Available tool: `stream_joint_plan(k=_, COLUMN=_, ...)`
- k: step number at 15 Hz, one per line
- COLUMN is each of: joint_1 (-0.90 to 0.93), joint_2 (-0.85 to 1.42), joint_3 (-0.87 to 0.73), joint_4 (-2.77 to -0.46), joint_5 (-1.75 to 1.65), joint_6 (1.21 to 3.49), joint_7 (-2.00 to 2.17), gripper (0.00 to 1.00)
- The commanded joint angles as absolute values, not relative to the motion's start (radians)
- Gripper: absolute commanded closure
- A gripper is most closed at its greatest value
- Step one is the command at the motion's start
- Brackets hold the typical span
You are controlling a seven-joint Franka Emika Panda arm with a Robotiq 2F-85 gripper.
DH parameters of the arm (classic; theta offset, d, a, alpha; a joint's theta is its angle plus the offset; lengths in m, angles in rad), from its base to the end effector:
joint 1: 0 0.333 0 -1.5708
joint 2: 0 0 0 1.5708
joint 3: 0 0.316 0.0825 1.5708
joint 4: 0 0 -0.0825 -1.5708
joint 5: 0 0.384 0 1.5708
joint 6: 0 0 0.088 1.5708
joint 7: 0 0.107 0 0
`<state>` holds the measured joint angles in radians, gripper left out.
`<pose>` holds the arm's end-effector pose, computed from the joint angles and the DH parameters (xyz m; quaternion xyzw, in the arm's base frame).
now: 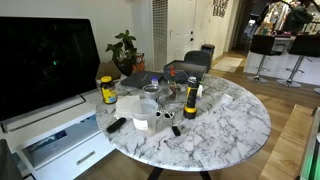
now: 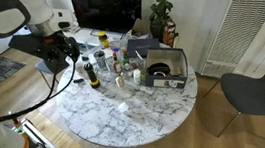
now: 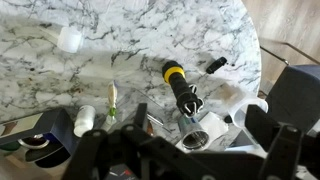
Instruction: Move the green bottle to the left
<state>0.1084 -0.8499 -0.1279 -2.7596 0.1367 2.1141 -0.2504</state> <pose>0.3153 0.0010 0.4659 -0.9839 -0.1014 -0.1100 0.0974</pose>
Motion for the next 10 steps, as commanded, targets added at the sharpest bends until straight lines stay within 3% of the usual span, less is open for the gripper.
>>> stream_joint_plan(k=1, joint_1=0.102, joint_2=-0.848, joint_3=-0.122, joint_4=-2.764, joint_5=0.142, joint_6=2.110, joint_7=-0.254, gripper=0.00)
stream_joint_plan(k=10, joint_1=0.106, joint_2=-0.797, joint_3=-0.120, joint_4=-2.745, joint_5=0.157, joint_6=2.132, joint_7=-0.234, gripper=0.00)
